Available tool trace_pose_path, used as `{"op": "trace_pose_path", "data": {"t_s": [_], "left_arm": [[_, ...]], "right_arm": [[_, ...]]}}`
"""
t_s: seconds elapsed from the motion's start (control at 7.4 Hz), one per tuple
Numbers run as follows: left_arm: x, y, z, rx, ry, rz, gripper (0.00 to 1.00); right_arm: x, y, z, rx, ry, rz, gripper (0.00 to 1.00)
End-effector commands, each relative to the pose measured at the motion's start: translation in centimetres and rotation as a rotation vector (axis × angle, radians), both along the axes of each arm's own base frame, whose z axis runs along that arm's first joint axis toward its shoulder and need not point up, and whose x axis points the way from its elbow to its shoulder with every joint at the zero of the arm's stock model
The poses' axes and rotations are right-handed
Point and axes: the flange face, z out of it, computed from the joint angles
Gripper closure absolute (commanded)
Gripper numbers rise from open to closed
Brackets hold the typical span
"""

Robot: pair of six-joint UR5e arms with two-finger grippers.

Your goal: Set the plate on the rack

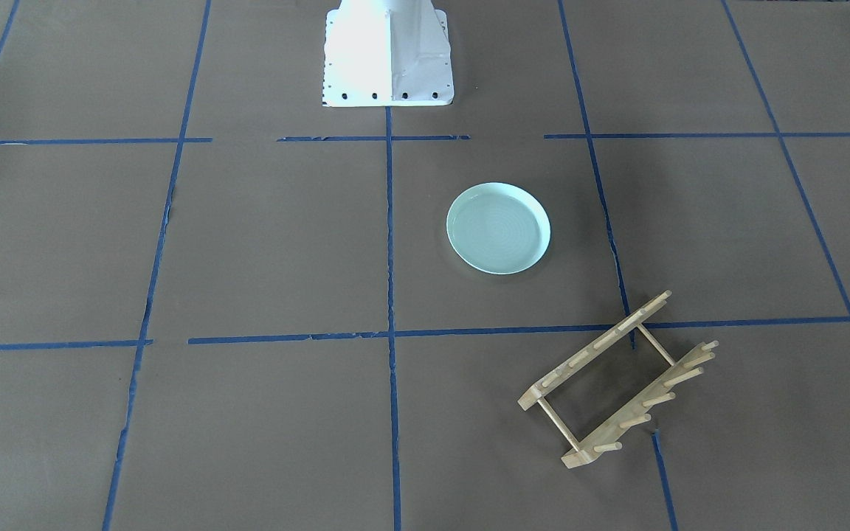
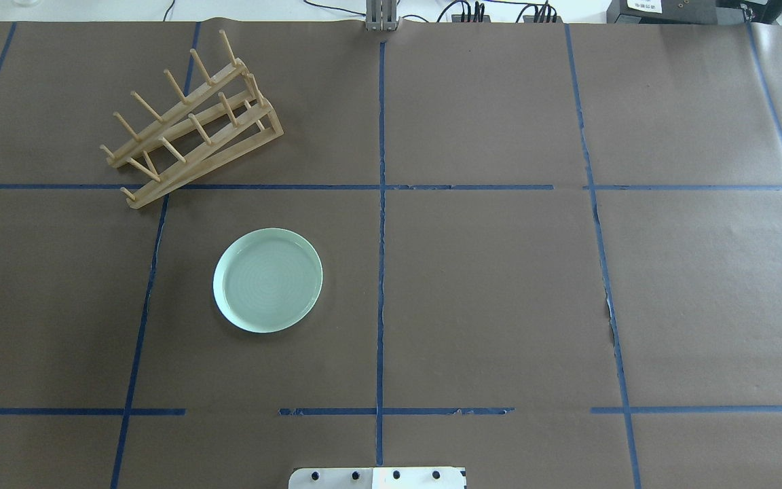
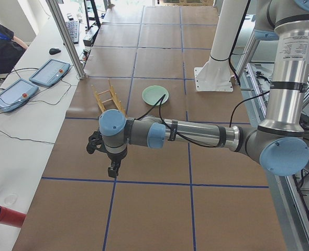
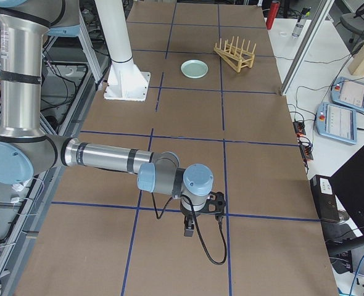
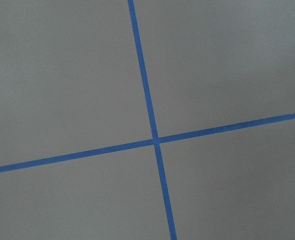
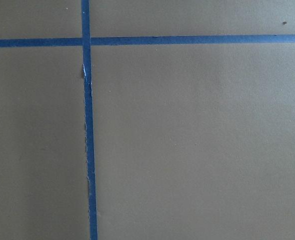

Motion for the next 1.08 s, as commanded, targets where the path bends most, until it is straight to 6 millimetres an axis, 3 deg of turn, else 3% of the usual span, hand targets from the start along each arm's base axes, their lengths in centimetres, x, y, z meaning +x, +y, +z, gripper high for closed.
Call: {"op": "trace_pose_path", "data": {"t_s": [0.0, 0.54, 0.68, 0.95], "left_arm": [[0.2, 0.0, 0.2, -0.003, 0.0, 0.002, 0.0], [1.3, -1.0, -1.3, 0.082, 0.004, 0.031, 0.0], [2.4, -1.1, -2.0, 0.084, 0.067, 0.049, 0.0], [7.1, -1.6, -6.4, 0.126, 0.103, 0.056, 0.0]], "right_arm": [[0.1, 0.0, 0.0, 0.0, 0.0, 0.001, 0.0], [0.1, 0.0, 0.1, -0.001, 0.0, 0.001, 0.0], [0.1, 0.0, 0.1, -0.001, 0.0, 0.001, 0.0], [0.1, 0.0, 0.1, -0.001, 0.0, 0.001, 0.0]]}}
